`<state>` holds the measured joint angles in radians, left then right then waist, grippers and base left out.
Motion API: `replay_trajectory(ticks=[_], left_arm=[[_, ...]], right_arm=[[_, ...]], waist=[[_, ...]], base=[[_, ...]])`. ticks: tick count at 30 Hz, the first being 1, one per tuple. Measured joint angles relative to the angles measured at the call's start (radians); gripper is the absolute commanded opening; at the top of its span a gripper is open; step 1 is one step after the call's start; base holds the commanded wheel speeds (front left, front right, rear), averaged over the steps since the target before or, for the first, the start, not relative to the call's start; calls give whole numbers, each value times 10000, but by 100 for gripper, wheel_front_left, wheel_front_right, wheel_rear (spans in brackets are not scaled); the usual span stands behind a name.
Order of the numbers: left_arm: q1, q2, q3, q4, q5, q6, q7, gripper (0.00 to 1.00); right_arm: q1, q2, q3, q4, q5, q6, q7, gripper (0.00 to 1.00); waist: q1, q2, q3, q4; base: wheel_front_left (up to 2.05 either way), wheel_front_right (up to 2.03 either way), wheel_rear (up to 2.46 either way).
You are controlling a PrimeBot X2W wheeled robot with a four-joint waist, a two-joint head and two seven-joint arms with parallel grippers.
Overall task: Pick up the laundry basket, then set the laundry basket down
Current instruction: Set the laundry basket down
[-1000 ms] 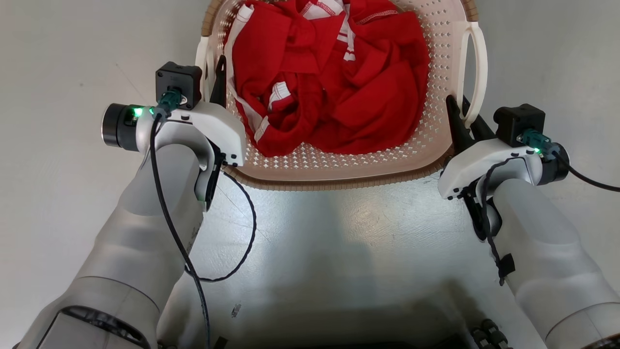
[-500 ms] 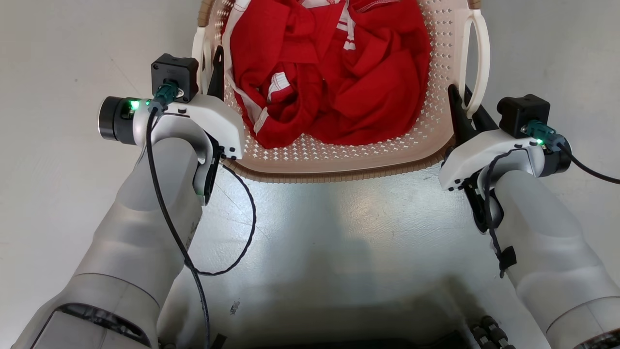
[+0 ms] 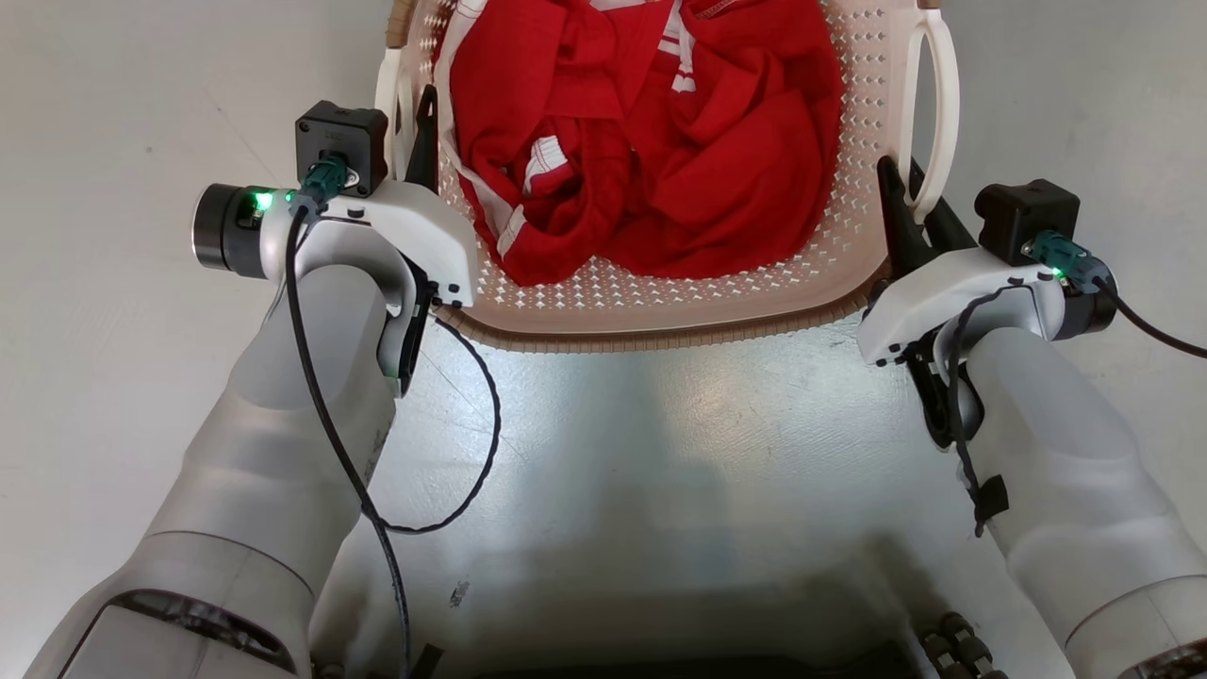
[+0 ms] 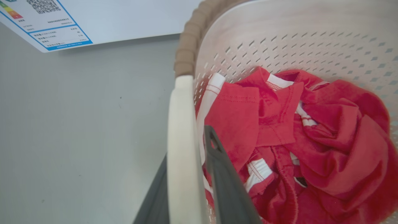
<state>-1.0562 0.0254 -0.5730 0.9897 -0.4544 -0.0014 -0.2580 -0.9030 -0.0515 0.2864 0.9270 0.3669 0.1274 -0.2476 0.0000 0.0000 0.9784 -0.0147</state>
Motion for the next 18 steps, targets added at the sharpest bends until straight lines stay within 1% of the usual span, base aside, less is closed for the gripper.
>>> replay_trajectory(ticks=[1,2,4,6,7,8,9,10,11,12,13,14,16,18], left_arm=[[0,0,12,-6,12,0,2,16],[1,-8,33,-15,35,-2,8,21],[1,-23,50,-21,75,-6,10,26],[1,-25,59,-44,81,-69,8,36],[1,-25,59,-63,82,-77,8,43],[1,-25,61,-75,82,-81,10,48],[1,-25,63,-88,82,-84,10,58],[1,-25,65,-107,84,-84,10,64],[1,-23,67,-146,90,-86,6,70],[2,0,52,-184,132,-178,10,76],[13,4,36,-196,169,-253,13,84],[30,15,17,-221,169,-257,13,89],[72,19,-8,-295,167,-257,12,94],[97,-2,-40,-380,161,-257,12,95]], right_arm=[[-2,-4,0,-12,0,0,-4,6],[-11,-10,4,-35,0,0,-6,9],[-12,-21,6,-38,2,0,-6,18],[-12,-56,12,-36,2,0,-8,33],[-26,-75,15,-36,2,0,-15,44],[-46,-94,17,-35,2,0,-17,49],[-66,-123,15,-33,2,4,-17,64],[-99,-142,17,-23,2,8,-17,89],[-141,-144,15,-17,2,8,-15,100],[-190,-138,23,-23,2,15,-13,100],[-200,-130,23,-29,2,12,-13,100],[-207,-142,21,-31,2,12,-13,100],[-207,-142,17,-36,2,12,-13,100],[-207,-144,15,-36,2,12,-13,100]], waist=[[0,0,9,5],[0,0,23,20],[0,0,20,33],[0,0,23,50],[0,0,29,59],[0,0,35,68],[0,0,41,78],[0,0,47,87],[0,0,53,95],[0,0,58,99],[0,0,61,101],[0,0,64,101],[0,0,72,100],[0,0,80,104]], base=[[0,0,0],[0,0,0],[0,0,0],[0,0,0],[0,0,0],[0,0,0],[0,0,0],[0,0,0],[0,0,0],[0,0,0],[0,0,0],[0,0,0],[0,0,0],[0,0,0]])
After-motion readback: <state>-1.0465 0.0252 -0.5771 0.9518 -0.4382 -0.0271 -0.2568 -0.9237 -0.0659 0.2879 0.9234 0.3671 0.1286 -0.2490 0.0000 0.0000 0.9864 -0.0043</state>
